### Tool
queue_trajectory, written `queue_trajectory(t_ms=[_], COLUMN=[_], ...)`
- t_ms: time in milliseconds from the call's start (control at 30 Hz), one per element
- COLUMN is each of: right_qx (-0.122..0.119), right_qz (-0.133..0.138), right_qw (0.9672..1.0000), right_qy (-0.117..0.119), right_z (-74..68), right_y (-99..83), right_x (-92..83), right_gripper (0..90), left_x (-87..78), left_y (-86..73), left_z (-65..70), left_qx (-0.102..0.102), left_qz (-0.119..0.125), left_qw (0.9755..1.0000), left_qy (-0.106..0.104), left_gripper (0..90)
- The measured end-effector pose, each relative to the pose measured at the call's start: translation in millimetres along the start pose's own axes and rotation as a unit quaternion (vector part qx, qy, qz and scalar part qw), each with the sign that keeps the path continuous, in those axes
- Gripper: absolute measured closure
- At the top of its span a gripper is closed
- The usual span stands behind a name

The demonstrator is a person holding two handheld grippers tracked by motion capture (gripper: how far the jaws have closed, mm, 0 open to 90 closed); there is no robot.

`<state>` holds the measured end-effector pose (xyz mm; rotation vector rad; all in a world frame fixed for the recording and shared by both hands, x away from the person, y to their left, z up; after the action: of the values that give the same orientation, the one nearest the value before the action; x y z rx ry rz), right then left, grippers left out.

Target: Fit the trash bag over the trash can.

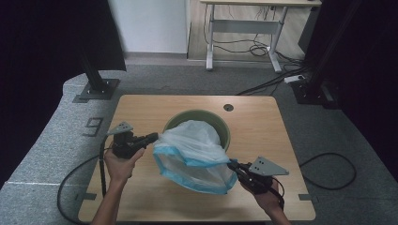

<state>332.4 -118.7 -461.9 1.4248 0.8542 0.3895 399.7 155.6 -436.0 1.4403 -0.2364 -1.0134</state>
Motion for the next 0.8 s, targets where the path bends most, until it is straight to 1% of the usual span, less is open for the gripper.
queue_trajectory(t_ms=[100, 133, 200, 267, 400, 500, 600, 633, 700, 733, 800], right_qx=[-0.005, 0.001, 0.007, 0.013, 0.009, 0.004, 0.007, 0.012, 0.009, 0.012, 0.024], right_qz=[0.008, 0.012, 0.017, 0.024, 0.030, 0.026, 0.021, 0.017, 0.006, -0.001, 0.000], right_qw=[0.9997, 0.9995, 0.9990, 0.9985, 0.9980, 0.9974, 0.9968, 0.9967, 0.9964, 0.9962, 0.9957], right_qy=[-0.022, -0.030, -0.042, -0.047, -0.056, -0.068, -0.077, -0.079, -0.084, -0.086, -0.089], right_z=[7.0, 12.0, 20.2, 29.1, 41.7, 54.3, 67.6, 72.6, 79.9, 84.5, 93.2], right_y=[7.5, 11.1, 16.4, 24.6, 41.7, 52.8, 59.6, 60.7, 60.8, 60.4, 61.4], right_x=[-4.8, -7.1, -9.6, -10.4, -5.5, 4.3, 17.2, 23.0, 32.2, 37.4, 46.1], right_gripper=[88.7, 88.8, 88.9, 89.0, 89.0, 89.0, 89.0, 89.0, 89.0, 89.0, 89.0], left_x=[-1.1, -1.2, -1.2, -0.2, 2.7, 6.5, 9.7, 10.8, 13.5, 15.2, 17.3], left_y=[2.4, 2.9, 4.6, 7.4, 13.1, 18.4, 22.9, 23.6, 25.9, 27.3, 28.3], left_z=[0.9, 0.9, 0.4, -0.7, -2.6, -4.4, -8.1, -9.2, -13.1, -15.4, -18.7], left_qx=[0.003, 0.003, 0.002, 0.001, 0.006, 0.014, 0.017, 0.017, 0.015, 0.010, 0.007], left_qz=[0.004, 0.004, 0.004, 0.004, 0.000, -0.006, -0.010, -0.011, -0.012, -0.012, -0.014], left_qw=[1.0000, 1.0000, 1.0000, 1.0000, 1.0000, 0.9999, 0.9997, 0.9997, 0.9997, 0.9998, 0.9998], left_qy=[-0.004, -0.005, -0.004, -0.004, 0.000, 0.007, 0.013, 0.012, 0.015, 0.014, 0.016], left_gripper=[90.0, 90.0, 90.0, 90.0, 90.0, 90.0, 90.0, 90.0, 90.0, 90.0, 90.0])
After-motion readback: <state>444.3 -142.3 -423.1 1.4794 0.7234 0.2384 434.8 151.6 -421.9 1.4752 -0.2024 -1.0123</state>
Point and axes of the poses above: each handheld gripper's, and its own axes: x roughly forward along the jaws, y roughly out of its top, z roughly to its right, the point moved 10 cm from there along x, roughly forward along the jaws, and after that the axes turned 7 degrees about x, right-handed, at the moved point
